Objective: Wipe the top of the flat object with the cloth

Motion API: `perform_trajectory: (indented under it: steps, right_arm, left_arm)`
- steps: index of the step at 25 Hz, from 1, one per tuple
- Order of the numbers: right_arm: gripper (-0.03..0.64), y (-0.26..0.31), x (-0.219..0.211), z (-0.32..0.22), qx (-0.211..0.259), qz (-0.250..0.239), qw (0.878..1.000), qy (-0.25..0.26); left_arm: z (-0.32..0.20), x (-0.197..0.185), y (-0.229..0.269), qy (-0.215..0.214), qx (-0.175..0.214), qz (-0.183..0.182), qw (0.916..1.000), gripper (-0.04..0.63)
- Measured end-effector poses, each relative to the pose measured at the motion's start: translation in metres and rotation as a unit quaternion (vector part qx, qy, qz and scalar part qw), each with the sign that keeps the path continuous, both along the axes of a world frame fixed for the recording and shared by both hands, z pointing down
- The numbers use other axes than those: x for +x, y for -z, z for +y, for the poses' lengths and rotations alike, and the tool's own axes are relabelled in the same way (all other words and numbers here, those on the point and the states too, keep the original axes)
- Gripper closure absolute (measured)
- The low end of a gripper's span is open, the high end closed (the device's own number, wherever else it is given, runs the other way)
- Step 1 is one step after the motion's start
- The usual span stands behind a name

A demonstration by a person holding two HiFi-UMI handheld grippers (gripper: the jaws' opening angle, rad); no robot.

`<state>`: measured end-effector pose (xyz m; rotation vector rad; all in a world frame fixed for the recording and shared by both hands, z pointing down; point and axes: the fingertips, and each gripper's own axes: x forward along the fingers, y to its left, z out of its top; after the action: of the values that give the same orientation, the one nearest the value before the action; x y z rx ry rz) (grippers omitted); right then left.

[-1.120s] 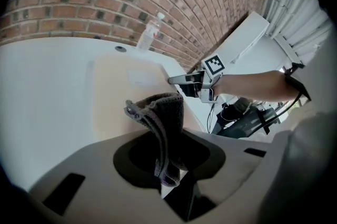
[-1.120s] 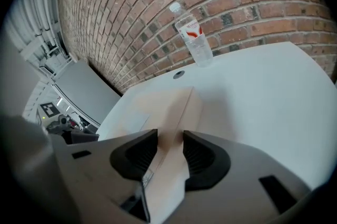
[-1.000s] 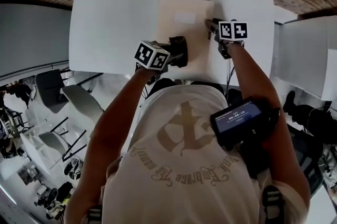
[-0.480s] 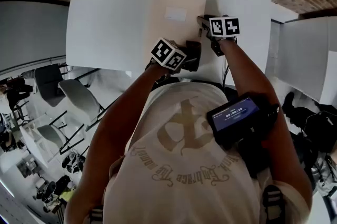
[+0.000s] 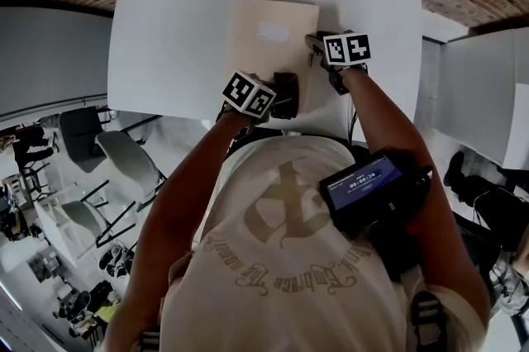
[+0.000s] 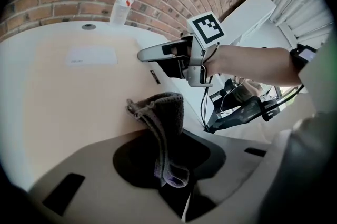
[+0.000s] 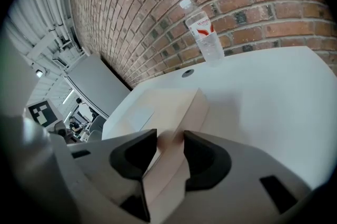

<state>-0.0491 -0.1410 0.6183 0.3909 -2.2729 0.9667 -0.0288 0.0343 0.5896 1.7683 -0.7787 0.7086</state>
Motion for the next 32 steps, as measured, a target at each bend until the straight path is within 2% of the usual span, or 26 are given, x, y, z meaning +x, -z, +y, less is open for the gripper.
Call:
perform_trajectory:
  steps: [9,14,22,26,32]
  right_arm:
    - [0.443,-0.002,0.0,-0.002,0.003,-0.001,1.0,0.003]
    - [0.44,-0.002,0.007,-0.007,0.004,-0.002,1.0,0.001]
    - [0.44,-0.001,0.007,-0.004,0.001,0.009,1.0,-0.006]
    - [0.44,-0.002,0.009,-0.005,-0.001,0.015,1.0,-0.011]
    - [0.44,-0.003,0.007,-0.005,-0.002,0.021,1.0,-0.017]
  left_arm:
    - [0.022,-0.072,-0.002,0.058,-0.015,-0.034,0.9976,0.489]
    - [0.03,-0.097,-0.001,0.085,-0.014,-0.046,0.9952,0.488]
    - [0.043,-0.128,0.001,0.092,-0.01,-0.033,0.9952,0.486]
    - [0.048,-0.141,0.001,0.117,-0.001,-0.014,0.993,0.486]
    - [0.063,-0.173,0.001,0.148,0.011,-0.009,0.9889,0.486]
